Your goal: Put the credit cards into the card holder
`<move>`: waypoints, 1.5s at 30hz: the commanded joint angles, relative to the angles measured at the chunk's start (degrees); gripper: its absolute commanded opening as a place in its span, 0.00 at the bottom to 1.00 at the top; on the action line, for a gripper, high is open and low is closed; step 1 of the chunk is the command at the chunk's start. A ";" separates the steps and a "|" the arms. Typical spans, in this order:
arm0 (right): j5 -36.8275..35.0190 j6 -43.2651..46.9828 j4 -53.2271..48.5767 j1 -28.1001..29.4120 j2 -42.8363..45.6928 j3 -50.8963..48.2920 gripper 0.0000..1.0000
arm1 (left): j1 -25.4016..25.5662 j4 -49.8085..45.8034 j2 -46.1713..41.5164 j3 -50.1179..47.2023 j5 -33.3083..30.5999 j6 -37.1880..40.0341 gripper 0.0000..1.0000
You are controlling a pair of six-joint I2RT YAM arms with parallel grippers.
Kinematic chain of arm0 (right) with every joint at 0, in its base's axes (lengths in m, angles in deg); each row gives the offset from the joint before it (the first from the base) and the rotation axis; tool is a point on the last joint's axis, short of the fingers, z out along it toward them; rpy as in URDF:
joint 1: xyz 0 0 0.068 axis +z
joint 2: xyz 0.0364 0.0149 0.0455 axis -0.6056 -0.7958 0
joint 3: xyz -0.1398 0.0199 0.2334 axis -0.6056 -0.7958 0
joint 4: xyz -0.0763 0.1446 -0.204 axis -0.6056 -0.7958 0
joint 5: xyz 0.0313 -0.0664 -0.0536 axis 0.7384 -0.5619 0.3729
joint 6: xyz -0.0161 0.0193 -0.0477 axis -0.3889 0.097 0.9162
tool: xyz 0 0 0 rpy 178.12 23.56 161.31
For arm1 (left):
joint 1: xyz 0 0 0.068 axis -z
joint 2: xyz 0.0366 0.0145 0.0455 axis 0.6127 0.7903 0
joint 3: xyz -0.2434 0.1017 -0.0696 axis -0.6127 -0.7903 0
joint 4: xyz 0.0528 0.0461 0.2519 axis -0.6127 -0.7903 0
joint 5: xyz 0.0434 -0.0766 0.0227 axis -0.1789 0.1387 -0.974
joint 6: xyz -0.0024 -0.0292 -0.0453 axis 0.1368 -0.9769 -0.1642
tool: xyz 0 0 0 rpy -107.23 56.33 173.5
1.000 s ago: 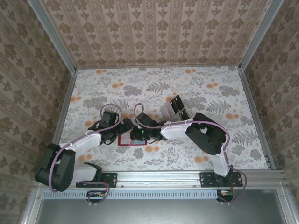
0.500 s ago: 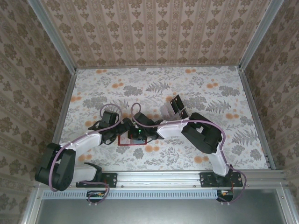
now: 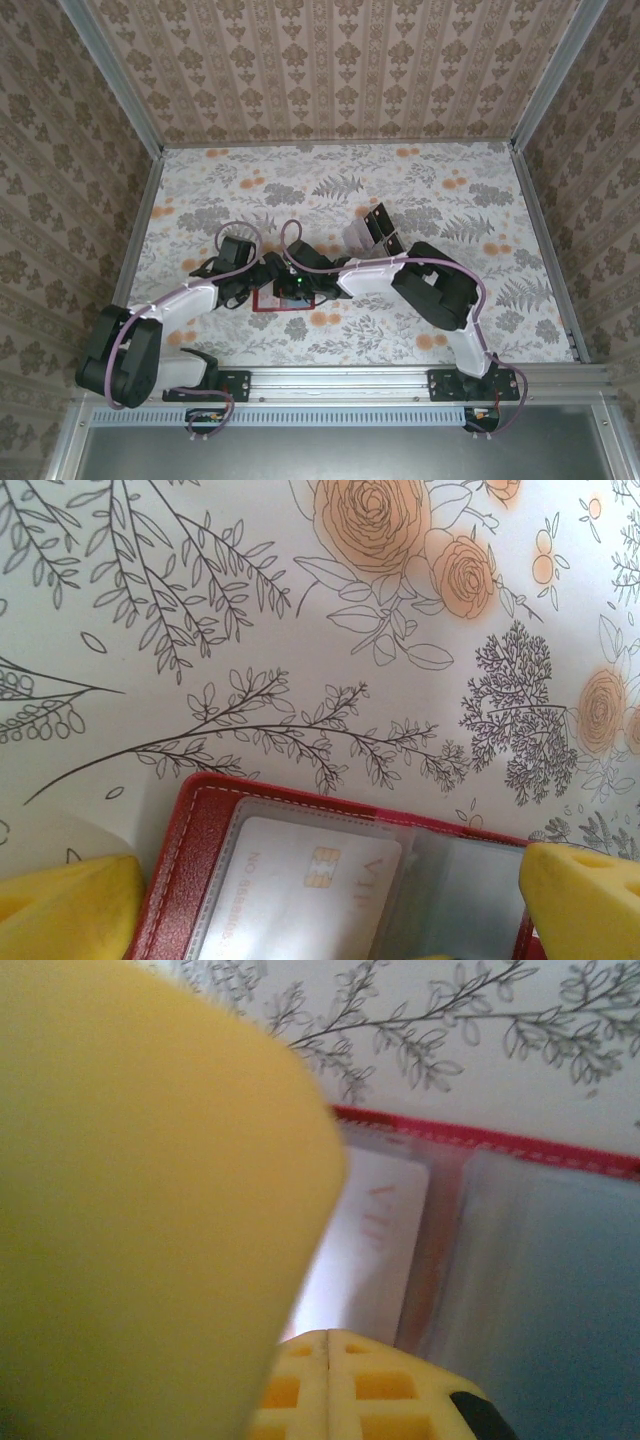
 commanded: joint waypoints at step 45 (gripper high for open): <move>-9.23 12.04 -17.30 -6.65 12.71 -5.66 0.32 | -4.76 -10.45 -11.63 -0.19 0.88 9.90 1.00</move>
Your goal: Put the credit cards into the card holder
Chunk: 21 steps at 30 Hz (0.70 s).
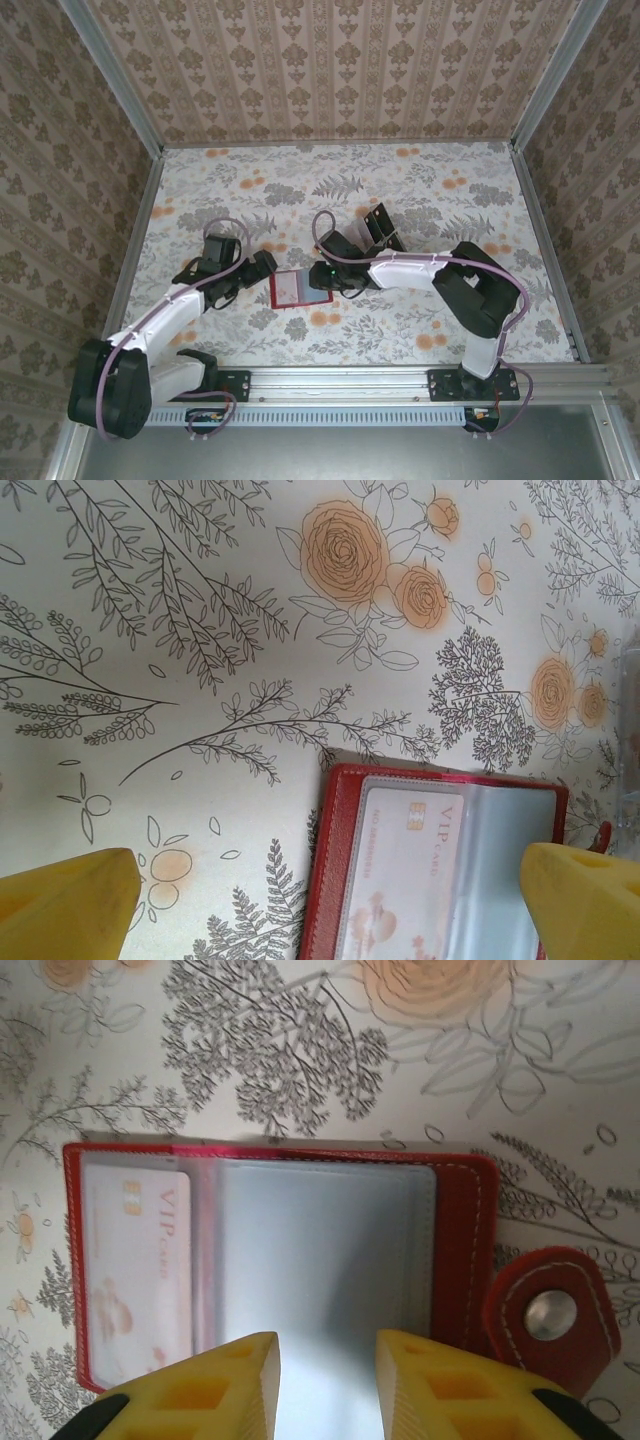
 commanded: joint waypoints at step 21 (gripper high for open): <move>-6.09 14.03 -21.24 2.22 -6.15 17.98 0.49 | 5.75 -4.09 -3.04 -1.05 -7.24 2.10 1.00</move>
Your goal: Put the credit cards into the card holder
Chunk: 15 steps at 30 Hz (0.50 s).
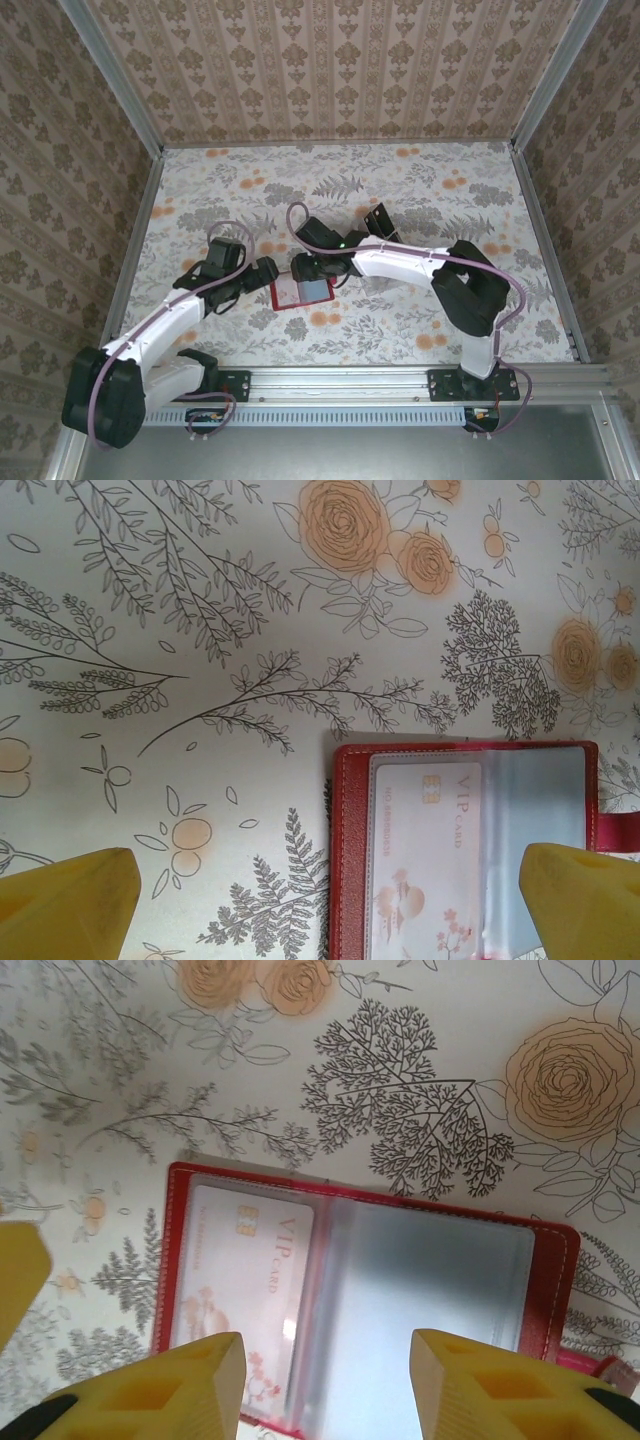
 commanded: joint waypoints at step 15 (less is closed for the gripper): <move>4.57 -0.61 1.30 -1.38 -5.52 -3.17 0.49 | 5.04 1.55 4.01 -0.47 -3.69 -1.12 1.00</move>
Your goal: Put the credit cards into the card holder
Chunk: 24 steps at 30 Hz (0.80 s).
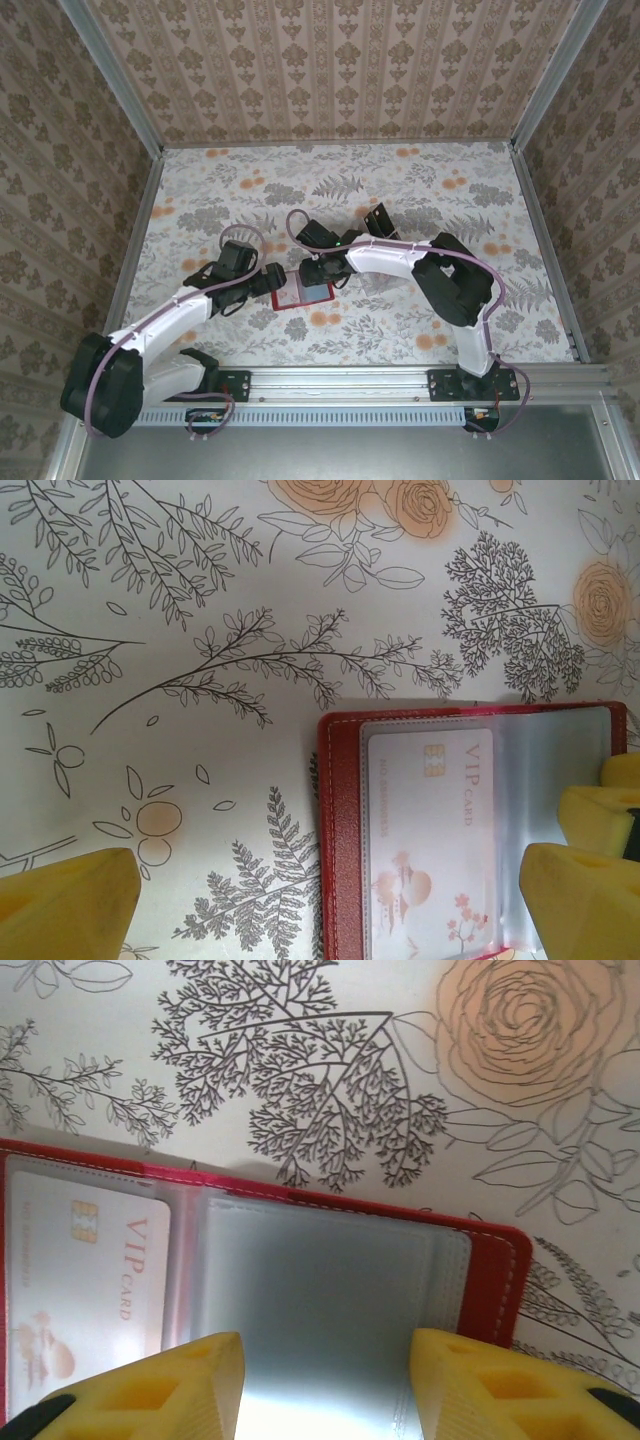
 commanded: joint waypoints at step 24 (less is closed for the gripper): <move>-7.65 -4.15 -3.33 3.62 5.66 -0.56 0.48 | -5.59 -2.52 -0.53 2.47 1.35 4.89 1.00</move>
